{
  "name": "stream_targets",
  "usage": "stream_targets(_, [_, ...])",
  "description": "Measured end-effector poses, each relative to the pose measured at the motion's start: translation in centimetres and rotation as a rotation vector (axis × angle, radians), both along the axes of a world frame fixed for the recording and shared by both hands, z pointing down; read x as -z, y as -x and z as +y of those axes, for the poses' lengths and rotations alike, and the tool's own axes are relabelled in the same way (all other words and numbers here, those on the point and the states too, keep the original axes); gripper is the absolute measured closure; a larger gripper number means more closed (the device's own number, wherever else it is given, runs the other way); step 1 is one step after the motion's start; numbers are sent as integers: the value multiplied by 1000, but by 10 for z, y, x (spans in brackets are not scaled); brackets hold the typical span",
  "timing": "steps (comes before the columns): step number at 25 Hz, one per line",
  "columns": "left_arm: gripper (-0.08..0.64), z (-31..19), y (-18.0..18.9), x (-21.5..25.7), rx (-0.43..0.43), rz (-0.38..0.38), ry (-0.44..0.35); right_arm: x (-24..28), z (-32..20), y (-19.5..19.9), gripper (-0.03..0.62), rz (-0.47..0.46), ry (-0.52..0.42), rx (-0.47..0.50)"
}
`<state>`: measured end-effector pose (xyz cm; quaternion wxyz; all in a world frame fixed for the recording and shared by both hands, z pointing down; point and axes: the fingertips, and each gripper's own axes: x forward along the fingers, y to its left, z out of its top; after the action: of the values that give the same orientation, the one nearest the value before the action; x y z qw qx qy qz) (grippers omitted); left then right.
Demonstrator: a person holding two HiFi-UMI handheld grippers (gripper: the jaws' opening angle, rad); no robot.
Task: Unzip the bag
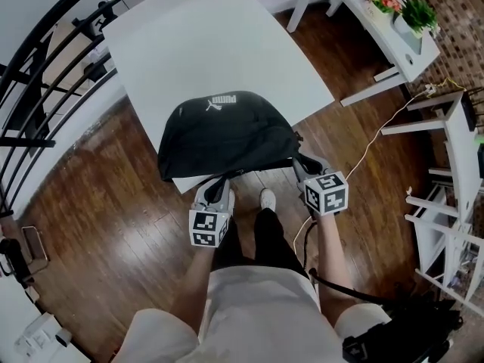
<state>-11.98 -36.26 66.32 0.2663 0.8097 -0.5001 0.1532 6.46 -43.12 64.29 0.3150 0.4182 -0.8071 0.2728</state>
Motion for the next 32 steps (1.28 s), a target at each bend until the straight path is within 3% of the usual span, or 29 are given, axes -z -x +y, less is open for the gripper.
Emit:
stream_targets(15, [538,23,133,-19,165,-103,37,-14,1,-5,557,53,-10,-93])
stream_targets(25, [538,31,190,-18,201,-158,19,-19,1,-8,557,61,-21,-135])
stream_targets(32, [538,34,206,-22,199,-175,9,-23,2,-8,557,81,-36,-144])
